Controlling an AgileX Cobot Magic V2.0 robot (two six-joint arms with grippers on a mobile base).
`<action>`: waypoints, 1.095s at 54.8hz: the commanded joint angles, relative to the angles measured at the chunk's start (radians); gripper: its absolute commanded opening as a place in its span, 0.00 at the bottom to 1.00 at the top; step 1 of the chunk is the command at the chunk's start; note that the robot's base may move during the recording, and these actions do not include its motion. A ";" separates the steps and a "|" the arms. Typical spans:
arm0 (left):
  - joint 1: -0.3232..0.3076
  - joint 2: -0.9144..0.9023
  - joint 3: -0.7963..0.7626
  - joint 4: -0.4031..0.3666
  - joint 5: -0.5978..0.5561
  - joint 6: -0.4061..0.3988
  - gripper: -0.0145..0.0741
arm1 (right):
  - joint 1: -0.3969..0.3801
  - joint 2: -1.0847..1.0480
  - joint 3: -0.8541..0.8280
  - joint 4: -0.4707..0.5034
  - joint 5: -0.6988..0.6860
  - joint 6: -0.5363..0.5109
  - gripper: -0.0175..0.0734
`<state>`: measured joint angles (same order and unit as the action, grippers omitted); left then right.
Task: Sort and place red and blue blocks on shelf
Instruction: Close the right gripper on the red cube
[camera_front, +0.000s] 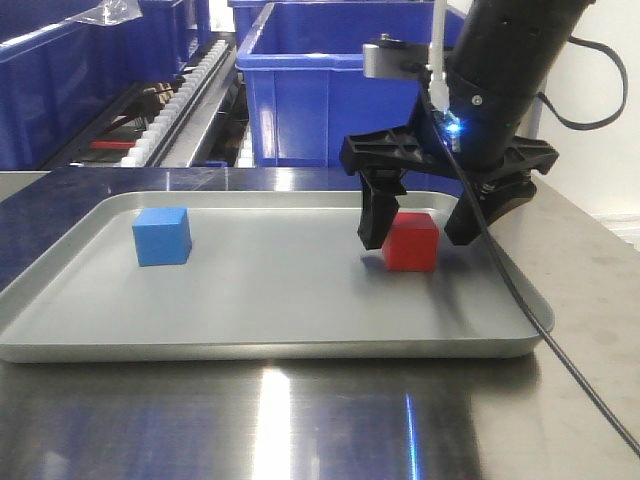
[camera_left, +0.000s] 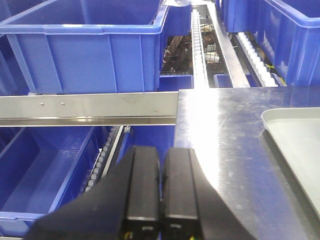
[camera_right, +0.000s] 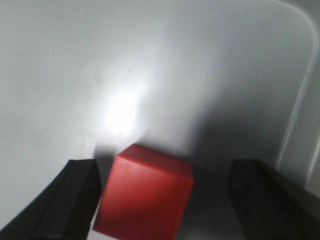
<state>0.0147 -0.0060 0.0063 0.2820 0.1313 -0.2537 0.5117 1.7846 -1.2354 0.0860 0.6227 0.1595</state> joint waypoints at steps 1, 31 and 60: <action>-0.006 -0.018 0.029 0.002 -0.079 -0.001 0.27 | -0.005 -0.048 -0.033 -0.007 -0.044 0.001 0.88; -0.006 -0.018 0.029 0.002 -0.079 -0.001 0.27 | 0.005 -0.016 -0.033 -0.008 -0.055 0.001 0.88; -0.006 -0.018 0.029 0.002 -0.079 -0.001 0.27 | 0.006 -0.052 -0.033 -0.008 -0.073 0.001 0.26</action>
<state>0.0147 -0.0060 0.0063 0.2820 0.1313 -0.2537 0.5153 1.8095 -1.2400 0.0821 0.5969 0.1615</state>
